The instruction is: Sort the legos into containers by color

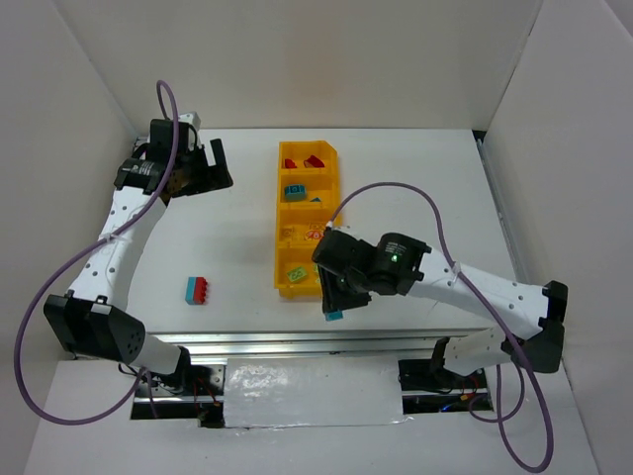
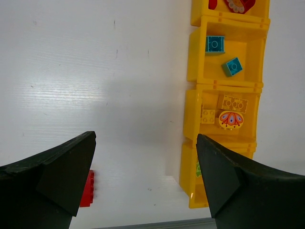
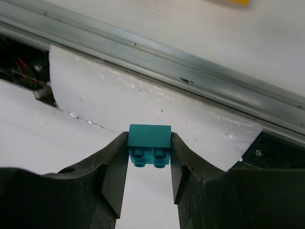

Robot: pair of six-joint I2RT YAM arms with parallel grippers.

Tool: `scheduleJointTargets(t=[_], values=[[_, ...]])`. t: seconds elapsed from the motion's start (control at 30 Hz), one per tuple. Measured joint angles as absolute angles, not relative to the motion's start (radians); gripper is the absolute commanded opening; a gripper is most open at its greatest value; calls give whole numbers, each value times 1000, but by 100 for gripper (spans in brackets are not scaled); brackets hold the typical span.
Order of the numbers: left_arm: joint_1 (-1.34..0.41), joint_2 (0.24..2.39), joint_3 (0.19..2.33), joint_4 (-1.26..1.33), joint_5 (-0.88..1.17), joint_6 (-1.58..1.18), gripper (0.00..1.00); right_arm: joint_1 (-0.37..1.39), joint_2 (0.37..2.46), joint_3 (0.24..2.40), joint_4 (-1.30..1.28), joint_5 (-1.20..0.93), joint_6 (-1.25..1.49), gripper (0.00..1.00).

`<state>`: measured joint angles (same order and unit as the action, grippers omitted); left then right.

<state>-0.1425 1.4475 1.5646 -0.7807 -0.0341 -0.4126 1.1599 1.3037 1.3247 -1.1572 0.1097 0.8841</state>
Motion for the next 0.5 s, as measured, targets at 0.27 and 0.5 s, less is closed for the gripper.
scheduleJointTargets(t=[0.27, 0.5], values=[[-142, 1449, 1569, -786, -47, -412, 99, 973, 1391, 1531, -1161, 150, 785, 0], [-141, 1467, 1591, -789, -63, -396, 100, 803, 1482, 1642, -1101, 161, 662, 0]])
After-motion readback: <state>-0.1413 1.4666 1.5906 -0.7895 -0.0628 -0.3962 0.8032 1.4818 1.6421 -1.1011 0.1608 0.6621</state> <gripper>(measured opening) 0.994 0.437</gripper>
